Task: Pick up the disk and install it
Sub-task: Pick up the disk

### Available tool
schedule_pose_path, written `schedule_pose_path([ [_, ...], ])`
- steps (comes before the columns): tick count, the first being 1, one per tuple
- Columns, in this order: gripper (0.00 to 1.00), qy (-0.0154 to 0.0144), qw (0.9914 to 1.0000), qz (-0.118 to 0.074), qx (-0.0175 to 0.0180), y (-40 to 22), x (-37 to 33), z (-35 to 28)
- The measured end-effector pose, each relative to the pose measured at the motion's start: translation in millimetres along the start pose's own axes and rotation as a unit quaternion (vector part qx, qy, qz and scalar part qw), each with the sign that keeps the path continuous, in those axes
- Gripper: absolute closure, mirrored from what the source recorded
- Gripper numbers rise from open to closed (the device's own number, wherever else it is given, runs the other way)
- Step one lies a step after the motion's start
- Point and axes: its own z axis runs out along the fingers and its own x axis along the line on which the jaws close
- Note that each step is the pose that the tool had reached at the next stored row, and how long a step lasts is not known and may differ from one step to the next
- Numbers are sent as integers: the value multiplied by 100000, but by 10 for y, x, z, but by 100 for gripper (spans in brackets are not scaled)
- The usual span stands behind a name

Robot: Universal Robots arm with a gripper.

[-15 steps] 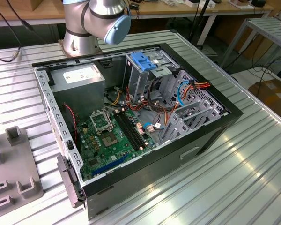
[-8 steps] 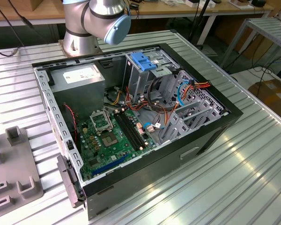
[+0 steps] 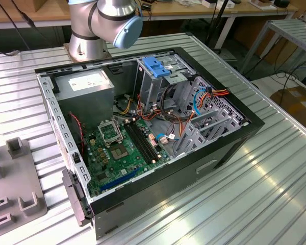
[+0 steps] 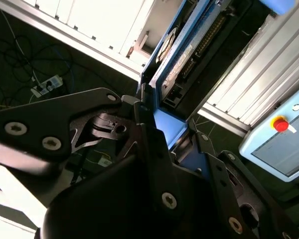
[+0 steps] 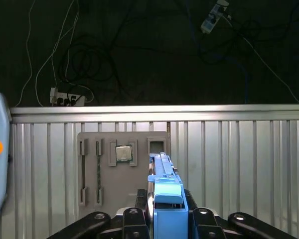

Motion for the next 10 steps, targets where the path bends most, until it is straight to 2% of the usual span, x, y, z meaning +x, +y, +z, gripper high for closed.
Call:
schedule_pose_path([
  [3,63,-1,100000,1,0,2,2,-74],
  [6,63,-12,100000,0,-4,4,6,-193],
  [10,63,-12,100000,3,-1,4,6,-193],
])
